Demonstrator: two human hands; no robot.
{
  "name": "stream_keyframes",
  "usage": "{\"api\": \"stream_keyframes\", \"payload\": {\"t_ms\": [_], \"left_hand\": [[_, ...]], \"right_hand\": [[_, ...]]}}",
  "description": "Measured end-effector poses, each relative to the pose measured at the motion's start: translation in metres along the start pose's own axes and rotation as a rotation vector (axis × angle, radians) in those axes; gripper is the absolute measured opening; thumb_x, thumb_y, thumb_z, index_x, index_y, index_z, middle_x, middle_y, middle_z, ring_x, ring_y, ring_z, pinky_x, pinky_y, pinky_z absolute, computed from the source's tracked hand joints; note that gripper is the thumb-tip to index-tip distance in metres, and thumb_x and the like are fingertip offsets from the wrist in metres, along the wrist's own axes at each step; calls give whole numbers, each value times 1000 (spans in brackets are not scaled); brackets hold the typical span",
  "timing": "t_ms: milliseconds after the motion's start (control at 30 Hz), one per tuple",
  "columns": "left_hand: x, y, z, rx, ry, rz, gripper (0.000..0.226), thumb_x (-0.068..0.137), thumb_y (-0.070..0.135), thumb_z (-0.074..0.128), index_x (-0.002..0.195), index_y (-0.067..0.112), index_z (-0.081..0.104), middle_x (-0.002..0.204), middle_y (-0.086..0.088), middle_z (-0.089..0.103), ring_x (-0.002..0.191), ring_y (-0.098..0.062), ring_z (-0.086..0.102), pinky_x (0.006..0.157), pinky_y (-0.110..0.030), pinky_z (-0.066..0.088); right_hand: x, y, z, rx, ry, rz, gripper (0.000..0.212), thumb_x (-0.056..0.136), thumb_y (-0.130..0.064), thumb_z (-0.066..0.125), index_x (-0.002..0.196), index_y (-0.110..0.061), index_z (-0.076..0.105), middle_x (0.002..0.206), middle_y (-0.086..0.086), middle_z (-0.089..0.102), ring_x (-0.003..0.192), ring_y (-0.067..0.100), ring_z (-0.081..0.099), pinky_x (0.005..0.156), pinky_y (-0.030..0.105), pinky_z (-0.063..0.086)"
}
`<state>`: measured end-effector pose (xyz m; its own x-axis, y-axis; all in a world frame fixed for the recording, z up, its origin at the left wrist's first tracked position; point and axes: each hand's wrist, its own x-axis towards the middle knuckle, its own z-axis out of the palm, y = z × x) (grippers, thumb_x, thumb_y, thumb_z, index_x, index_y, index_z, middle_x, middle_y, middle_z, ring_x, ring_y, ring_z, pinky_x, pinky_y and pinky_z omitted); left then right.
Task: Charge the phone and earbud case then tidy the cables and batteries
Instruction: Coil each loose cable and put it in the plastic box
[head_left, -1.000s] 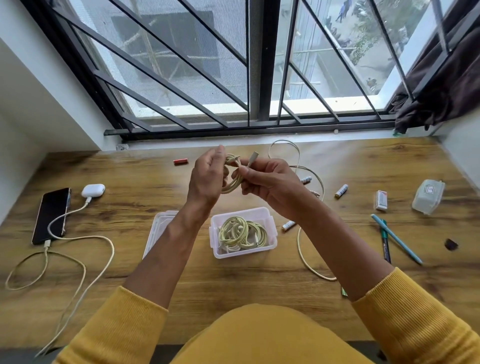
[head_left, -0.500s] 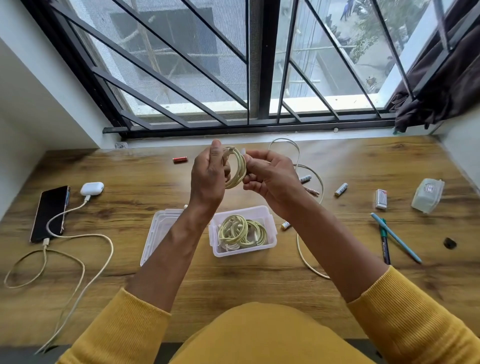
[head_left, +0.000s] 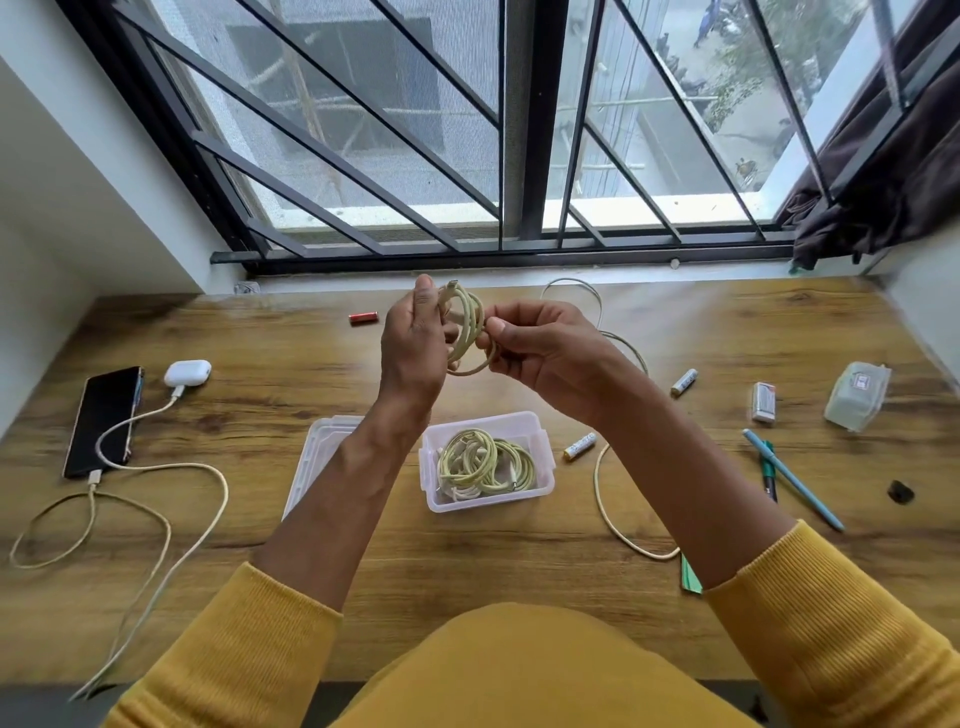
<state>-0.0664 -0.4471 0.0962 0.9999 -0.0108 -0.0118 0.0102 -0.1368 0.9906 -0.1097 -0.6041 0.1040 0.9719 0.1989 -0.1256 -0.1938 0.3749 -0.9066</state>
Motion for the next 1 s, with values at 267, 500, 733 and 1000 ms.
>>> {"api": "stream_keyframes", "payload": {"t_ms": [267,500,733,1000], "left_hand": [[-3,1,7,53,-42,-72,49,115,39,34,93,20,74,57,9,65,47,-4,53,46,-25,42],[2,-8,3,384,87,61,52,114,44,28,104,19,73,97,-7,78,92,-30,72,80,-43,54],[-4,-8,3,657,187,218,52,115,39,26,108,8,67,105,-19,75,100,-42,67,73,-38,35],[1,-13,2,678,195,227,52,115,40,27,112,9,69,106,-19,76,102,-44,67,79,-43,44]], "right_hand": [[9,13,11,93,136,-118,13,98,6,61,105,-3,67,91,14,68,77,20,58,58,23,44],[7,8,14,77,197,-67,36,97,11,55,130,-4,52,88,19,64,67,18,60,61,27,57],[5,11,21,-220,125,-165,38,90,6,74,124,-7,63,91,25,61,74,24,62,71,32,55],[7,19,28,-339,371,-309,15,89,-10,83,98,-21,79,104,5,79,79,19,69,67,28,54]]}}
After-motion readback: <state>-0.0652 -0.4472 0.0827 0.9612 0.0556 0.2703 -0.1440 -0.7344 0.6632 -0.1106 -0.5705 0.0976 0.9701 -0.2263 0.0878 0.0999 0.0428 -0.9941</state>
